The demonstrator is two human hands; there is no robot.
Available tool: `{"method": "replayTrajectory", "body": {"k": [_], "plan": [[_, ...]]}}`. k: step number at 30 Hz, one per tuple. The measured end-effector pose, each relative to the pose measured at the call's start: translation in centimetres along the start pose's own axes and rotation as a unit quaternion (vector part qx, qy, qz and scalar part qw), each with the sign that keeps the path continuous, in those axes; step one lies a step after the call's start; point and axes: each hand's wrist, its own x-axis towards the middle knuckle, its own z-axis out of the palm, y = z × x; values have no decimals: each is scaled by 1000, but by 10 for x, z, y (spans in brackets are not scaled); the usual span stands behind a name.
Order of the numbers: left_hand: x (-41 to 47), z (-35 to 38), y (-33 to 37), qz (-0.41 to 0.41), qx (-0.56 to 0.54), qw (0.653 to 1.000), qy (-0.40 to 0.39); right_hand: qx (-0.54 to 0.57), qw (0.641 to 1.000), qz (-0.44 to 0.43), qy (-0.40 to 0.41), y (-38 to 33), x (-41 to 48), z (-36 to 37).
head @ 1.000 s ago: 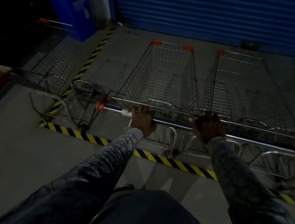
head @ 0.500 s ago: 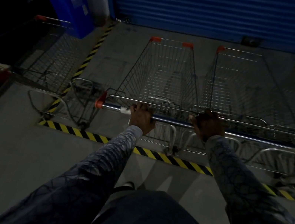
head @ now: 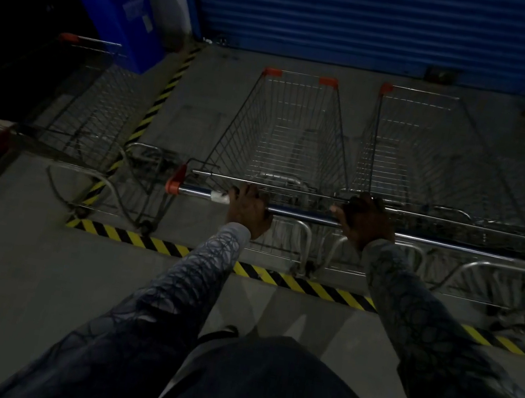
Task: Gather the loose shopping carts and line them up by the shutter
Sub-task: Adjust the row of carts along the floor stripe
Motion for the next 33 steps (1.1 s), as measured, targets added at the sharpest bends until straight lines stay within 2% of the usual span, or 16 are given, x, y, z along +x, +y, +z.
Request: {"method": "replayTrajectory", "body": {"k": [4, 9, 16, 21, 23, 27, 29, 33], "plan": [[0, -3, 2, -2, 33, 999, -17, -8, 1000, 14, 15, -3, -2, -5], [0, -3, 4, -8, 35, 999, -23, 42, 999, 22, 8, -3, -2, -6], [-3, -3, 3, -20, 44, 999, -2, 79, 995, 43, 32, -6, 0, -7], [-2, -1, -2, 7, 23, 1000, 10, 110, 992, 53, 35, 2, 2, -17], [-1, -1, -5, 28, -24, 999, 24, 97, 989, 102, 40, 14, 5, -18], [-7, -2, -3, 71, -130, 987, 69, 94, 959, 263, 53, 54, 5, -11], [-9, -4, 2, 60, -164, 981, 86, 113, 947, 295, 62, 68, -3, -9], [-7, 0, 8, 59, -157, 982, 88, 108, 949, 287, 69, 66, -16, 0]]}}
